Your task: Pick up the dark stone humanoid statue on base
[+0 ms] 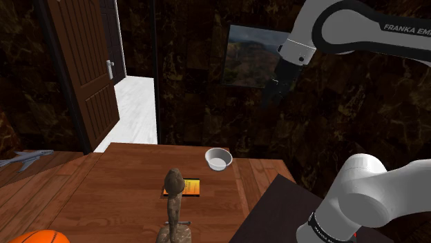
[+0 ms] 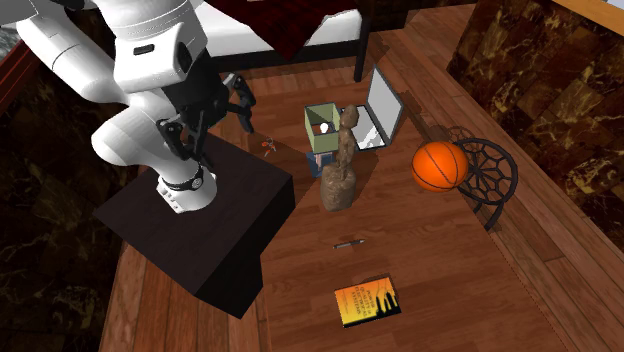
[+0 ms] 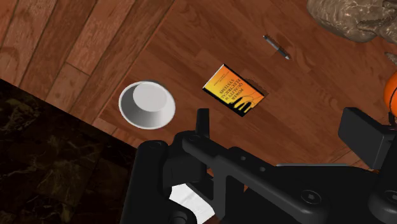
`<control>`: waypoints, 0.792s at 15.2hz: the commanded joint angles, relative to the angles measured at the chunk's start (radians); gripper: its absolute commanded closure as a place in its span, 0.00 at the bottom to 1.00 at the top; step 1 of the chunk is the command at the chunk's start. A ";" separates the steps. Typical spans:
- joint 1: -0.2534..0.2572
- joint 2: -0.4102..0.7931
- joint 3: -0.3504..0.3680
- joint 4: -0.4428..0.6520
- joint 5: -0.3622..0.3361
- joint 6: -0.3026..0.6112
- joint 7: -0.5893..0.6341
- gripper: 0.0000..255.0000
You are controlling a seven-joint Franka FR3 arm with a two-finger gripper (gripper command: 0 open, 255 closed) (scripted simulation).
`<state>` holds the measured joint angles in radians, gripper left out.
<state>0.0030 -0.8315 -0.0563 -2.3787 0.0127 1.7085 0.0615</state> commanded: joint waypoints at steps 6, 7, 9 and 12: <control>0.010 -0.047 0.140 -0.096 0.063 0.060 0.184 0.00; 0.013 -0.050 0.169 -0.111 0.077 0.072 0.222 0.00; 0.020 -0.050 0.229 -0.134 0.105 0.099 0.297 0.00; 0.029 -0.034 0.322 -0.155 0.147 0.143 0.410 0.00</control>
<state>0.0267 -0.8604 0.2321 -2.5190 0.1432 1.8397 0.4275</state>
